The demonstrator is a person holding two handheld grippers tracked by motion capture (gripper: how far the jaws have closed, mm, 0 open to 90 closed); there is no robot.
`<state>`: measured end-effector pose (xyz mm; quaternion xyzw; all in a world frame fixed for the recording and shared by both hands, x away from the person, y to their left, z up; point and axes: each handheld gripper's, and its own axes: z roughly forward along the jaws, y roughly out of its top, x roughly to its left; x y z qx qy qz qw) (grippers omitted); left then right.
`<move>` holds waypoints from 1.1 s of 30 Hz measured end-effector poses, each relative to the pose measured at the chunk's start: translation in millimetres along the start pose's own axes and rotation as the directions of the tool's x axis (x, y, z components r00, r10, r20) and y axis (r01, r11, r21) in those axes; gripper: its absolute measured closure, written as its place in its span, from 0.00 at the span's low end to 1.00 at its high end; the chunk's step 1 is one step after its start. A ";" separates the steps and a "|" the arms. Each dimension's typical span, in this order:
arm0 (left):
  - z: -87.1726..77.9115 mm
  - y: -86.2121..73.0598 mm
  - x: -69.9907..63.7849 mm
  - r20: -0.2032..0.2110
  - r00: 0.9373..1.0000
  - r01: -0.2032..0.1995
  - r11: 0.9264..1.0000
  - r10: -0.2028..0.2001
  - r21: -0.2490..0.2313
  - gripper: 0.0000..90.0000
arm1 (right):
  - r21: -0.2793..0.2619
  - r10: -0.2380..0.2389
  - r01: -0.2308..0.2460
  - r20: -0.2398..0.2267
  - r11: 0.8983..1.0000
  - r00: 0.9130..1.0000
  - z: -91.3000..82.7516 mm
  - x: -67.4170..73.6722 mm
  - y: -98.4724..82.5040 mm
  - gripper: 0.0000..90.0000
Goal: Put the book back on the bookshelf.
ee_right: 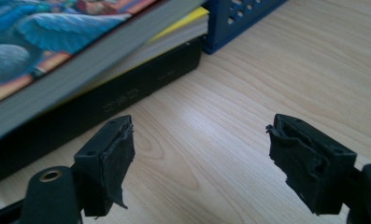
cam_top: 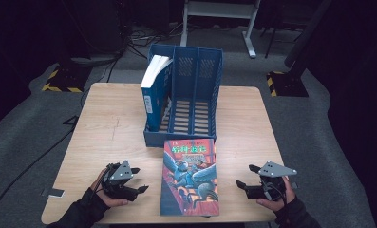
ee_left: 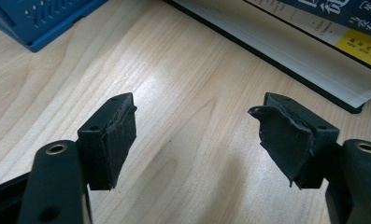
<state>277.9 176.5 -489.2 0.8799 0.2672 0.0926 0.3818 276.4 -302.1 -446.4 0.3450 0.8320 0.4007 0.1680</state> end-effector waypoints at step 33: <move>30.4 2.8 -6.2 -0.011 1.000 0.002 0.998 -0.002 0.060 0.08 | 0.068 -0.094 0.112 -0.234 0.991 0.968 29.7 60.8 36.9 0.18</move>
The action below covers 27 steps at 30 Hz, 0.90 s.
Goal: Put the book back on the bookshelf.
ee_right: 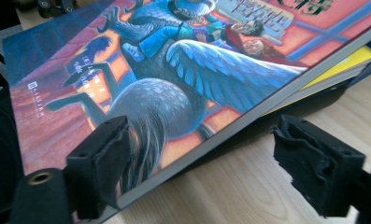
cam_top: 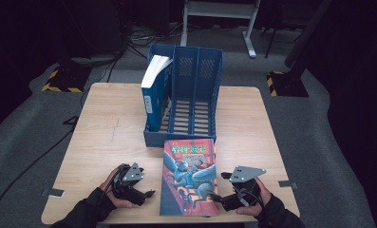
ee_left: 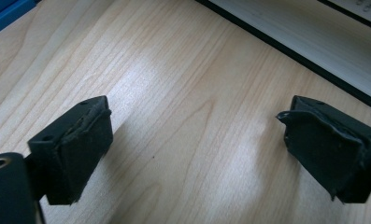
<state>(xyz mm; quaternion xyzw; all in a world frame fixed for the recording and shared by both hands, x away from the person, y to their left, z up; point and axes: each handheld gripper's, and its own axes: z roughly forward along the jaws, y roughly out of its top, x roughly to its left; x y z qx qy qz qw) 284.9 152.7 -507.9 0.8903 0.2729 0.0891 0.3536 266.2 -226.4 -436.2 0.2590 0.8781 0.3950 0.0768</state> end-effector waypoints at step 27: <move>5.6 30.1 11.5 -0.027 1.000 0.000 1.000 -0.001 -0.031 0.24 | 0.033 0.008 -0.006 -0.060 0.999 0.998 11.6 -12.5 14.3 0.22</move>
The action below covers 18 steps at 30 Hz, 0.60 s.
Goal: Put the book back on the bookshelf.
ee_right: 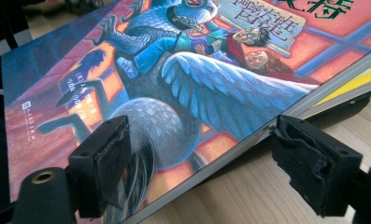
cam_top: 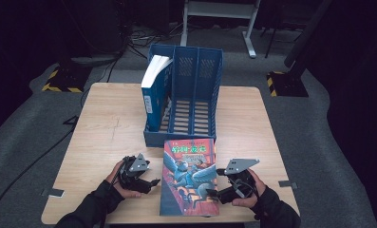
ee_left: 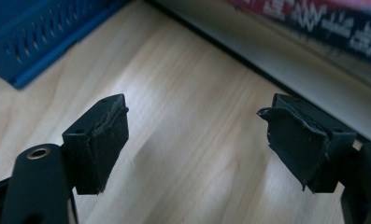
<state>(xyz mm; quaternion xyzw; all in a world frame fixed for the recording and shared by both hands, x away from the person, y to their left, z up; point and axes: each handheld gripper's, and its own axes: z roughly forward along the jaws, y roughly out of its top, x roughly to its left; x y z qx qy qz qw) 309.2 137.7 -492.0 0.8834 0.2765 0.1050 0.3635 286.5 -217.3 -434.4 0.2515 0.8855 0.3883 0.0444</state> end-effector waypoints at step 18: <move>7.9 21.3 11.4 -0.038 0.999 0.000 0.999 -0.001 -0.038 0.25 | -0.072 -0.022 0.019 -0.030 0.997 0.999 15.3 -2.6 20.6 0.58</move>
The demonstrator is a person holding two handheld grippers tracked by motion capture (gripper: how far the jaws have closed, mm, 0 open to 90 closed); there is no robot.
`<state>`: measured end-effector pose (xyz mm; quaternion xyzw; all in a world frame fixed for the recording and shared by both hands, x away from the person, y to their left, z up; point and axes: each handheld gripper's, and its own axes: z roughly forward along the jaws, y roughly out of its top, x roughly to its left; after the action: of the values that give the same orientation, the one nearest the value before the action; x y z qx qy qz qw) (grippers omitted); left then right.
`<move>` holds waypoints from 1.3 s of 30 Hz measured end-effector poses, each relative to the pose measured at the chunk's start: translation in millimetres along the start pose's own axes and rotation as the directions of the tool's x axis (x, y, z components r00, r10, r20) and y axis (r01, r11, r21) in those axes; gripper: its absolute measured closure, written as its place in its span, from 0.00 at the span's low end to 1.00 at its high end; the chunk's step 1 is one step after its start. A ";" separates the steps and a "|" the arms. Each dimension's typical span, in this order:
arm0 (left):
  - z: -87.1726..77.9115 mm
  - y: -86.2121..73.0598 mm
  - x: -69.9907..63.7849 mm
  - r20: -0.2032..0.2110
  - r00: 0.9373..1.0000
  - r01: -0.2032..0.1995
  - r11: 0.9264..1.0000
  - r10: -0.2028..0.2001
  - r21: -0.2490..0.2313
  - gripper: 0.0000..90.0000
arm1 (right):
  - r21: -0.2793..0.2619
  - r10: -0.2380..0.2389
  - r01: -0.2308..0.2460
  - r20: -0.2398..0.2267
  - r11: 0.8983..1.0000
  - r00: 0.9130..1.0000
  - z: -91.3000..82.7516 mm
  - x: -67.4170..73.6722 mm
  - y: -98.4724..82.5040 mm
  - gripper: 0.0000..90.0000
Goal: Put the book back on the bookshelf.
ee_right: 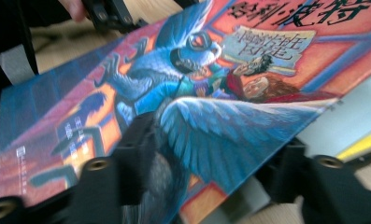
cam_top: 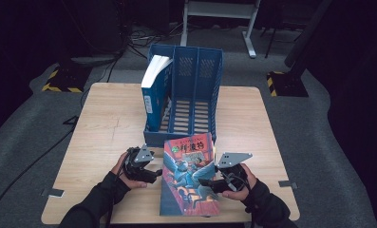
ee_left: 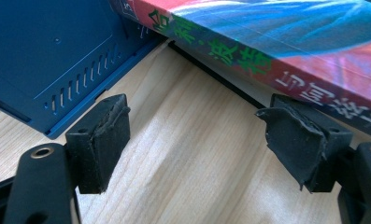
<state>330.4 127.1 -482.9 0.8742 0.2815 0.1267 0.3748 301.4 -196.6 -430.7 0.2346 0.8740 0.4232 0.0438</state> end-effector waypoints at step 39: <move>-18.9 23.8 18.2 -0.023 0.996 0.077 0.978 -0.083 -0.193 0.51 | -0.245 -0.170 0.170 0.019 0.954 0.985 -20.5 21.5 -0.7 0.85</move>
<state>346.4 135.4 -452.4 0.8197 0.3088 0.1517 0.4578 276.4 -202.1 -415.6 0.1508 0.8318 0.5232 0.1078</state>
